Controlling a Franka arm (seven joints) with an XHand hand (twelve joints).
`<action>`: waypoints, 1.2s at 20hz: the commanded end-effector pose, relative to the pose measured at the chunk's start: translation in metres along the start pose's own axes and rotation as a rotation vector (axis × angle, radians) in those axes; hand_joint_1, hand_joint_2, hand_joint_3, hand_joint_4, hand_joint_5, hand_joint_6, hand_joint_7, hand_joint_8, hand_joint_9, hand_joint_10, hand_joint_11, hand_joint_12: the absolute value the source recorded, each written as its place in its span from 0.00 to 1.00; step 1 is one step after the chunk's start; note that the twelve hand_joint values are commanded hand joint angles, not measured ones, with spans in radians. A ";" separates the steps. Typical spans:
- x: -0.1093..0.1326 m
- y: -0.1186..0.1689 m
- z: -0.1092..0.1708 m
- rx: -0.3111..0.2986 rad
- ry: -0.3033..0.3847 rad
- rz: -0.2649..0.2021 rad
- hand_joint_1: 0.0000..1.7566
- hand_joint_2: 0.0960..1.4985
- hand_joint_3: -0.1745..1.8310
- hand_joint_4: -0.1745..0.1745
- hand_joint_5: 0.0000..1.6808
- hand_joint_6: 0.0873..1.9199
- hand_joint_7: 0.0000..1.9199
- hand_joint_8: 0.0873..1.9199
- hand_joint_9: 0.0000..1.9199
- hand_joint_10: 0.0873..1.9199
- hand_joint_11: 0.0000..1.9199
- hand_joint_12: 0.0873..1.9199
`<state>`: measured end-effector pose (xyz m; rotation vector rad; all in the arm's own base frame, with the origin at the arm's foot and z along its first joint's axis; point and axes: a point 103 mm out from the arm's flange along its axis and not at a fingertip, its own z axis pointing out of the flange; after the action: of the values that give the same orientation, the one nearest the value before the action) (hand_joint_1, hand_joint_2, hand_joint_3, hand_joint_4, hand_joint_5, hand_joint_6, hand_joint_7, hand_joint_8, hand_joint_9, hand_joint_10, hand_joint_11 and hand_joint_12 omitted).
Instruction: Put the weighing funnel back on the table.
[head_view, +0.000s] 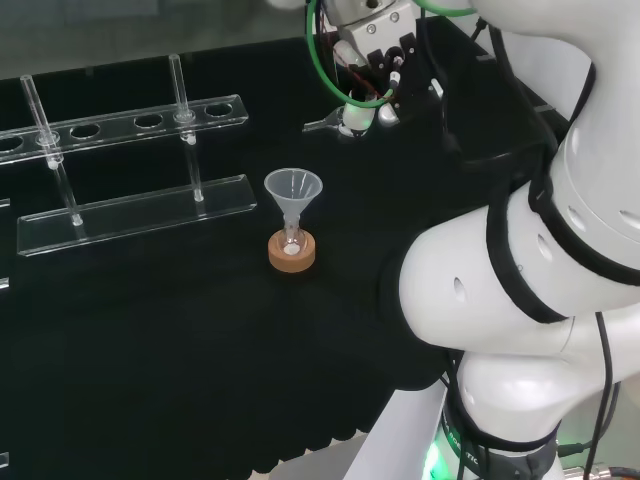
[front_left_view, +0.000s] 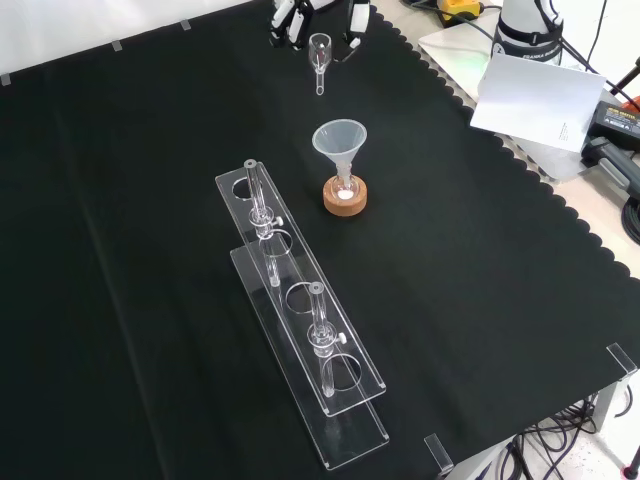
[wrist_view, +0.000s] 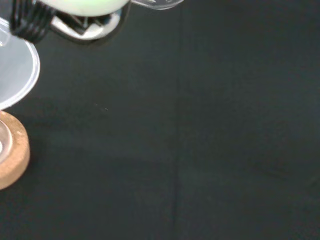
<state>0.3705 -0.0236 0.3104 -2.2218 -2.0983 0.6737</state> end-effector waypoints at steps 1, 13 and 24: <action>-0.001 0.004 0.002 -0.024 0.095 -0.024 0.64 0.39 0.42 1.00 0.78 0.29 0.30 0.30 0.52 0.08 0.49 0.48; -0.027 0.034 0.017 -0.036 0.177 -0.006 0.64 0.39 0.42 1.00 0.78 0.29 0.30 0.30 0.52 0.08 0.50 0.48; -0.032 0.101 0.025 -0.025 0.190 -0.019 0.64 0.39 0.42 1.00 0.78 0.29 0.31 0.30 0.53 0.08 0.50 0.47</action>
<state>0.4197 -0.0620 0.2771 -2.1856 -2.0307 0.4326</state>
